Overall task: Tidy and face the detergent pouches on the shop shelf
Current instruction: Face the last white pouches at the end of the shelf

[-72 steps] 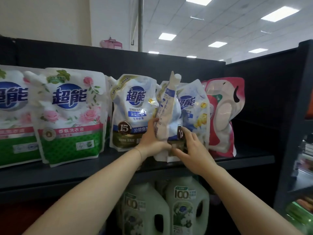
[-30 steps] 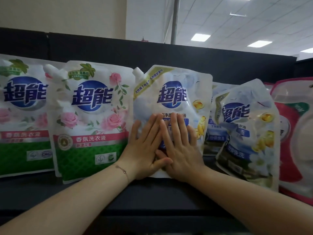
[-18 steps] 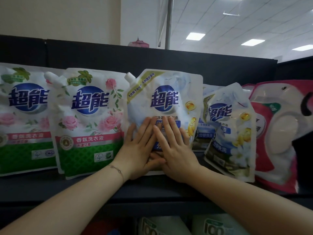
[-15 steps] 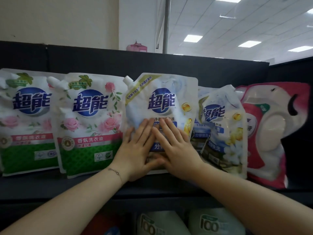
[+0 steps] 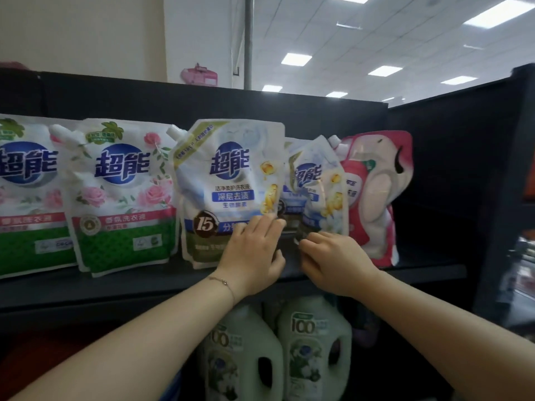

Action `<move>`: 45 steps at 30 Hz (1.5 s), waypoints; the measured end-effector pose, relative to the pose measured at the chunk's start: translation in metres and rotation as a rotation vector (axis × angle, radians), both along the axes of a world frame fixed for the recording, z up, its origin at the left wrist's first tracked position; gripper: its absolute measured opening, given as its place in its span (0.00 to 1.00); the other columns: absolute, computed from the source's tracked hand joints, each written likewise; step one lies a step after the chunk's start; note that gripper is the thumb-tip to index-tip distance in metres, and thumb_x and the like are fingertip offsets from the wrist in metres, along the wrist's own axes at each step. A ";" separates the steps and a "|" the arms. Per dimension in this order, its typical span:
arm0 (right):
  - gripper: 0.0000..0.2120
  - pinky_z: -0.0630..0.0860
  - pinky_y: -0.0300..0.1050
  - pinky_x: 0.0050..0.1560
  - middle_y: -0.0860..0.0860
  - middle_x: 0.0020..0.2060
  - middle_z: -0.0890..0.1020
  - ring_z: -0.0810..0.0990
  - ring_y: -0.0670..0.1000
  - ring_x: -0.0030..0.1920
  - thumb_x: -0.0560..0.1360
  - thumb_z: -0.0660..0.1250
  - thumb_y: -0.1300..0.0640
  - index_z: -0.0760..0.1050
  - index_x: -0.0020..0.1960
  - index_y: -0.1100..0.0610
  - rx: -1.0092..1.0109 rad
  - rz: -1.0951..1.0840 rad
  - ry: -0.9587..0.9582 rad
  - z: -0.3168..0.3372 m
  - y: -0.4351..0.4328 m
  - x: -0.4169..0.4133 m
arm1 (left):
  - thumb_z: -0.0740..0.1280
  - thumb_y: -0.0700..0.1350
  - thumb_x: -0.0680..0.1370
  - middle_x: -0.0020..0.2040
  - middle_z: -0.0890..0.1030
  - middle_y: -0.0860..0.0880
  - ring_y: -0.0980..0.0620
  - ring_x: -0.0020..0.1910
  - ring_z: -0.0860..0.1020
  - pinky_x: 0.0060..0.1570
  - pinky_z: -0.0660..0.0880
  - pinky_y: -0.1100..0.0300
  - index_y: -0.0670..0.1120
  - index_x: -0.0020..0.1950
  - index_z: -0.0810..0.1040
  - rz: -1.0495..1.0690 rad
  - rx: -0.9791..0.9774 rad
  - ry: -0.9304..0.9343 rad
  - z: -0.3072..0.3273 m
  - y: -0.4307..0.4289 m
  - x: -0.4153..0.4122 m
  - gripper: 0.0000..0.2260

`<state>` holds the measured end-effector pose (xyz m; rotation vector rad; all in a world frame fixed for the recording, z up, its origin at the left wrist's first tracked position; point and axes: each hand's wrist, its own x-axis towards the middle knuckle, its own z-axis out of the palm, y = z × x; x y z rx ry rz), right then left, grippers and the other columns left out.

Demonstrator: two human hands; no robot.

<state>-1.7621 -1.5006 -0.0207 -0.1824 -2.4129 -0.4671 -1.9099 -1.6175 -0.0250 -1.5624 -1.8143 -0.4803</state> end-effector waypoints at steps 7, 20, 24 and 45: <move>0.07 0.71 0.47 0.35 0.55 0.41 0.78 0.79 0.58 0.41 0.76 0.60 0.54 0.72 0.45 0.58 -0.232 -0.194 0.085 -0.002 0.022 0.032 | 0.60 0.50 0.80 0.66 0.68 0.48 0.51 0.65 0.66 0.64 0.67 0.55 0.47 0.68 0.64 -0.146 -0.074 -0.545 -0.002 0.047 0.022 0.19; 0.31 0.70 0.33 0.60 0.48 0.61 0.72 0.72 0.47 0.63 0.68 0.74 0.57 0.62 0.66 0.55 -1.109 0.116 0.513 -0.002 0.072 -0.031 | 0.47 0.61 0.81 0.71 0.71 0.46 0.47 0.69 0.69 0.72 0.62 0.49 0.47 0.72 0.67 -0.329 0.361 -1.506 0.017 0.167 0.006 0.27; 0.37 0.62 0.32 0.59 0.50 0.66 0.67 0.67 0.49 0.67 0.70 0.75 0.55 0.55 0.70 0.56 -1.131 0.154 0.417 -0.005 0.090 -0.033 | 0.53 0.52 0.83 0.53 0.82 0.46 0.45 0.56 0.78 0.56 0.73 0.54 0.49 0.51 0.78 -0.449 0.458 -1.643 0.025 0.181 -0.002 0.15; 0.41 0.65 0.46 0.68 0.45 0.63 0.67 0.63 0.46 0.65 0.65 0.75 0.40 0.59 0.69 0.51 -0.812 -0.012 0.218 -0.010 0.148 0.020 | 0.64 0.69 0.70 0.57 0.82 0.49 0.46 0.57 0.80 0.60 0.74 0.46 0.53 0.66 0.74 -0.599 0.486 -1.580 0.032 0.199 -0.009 0.30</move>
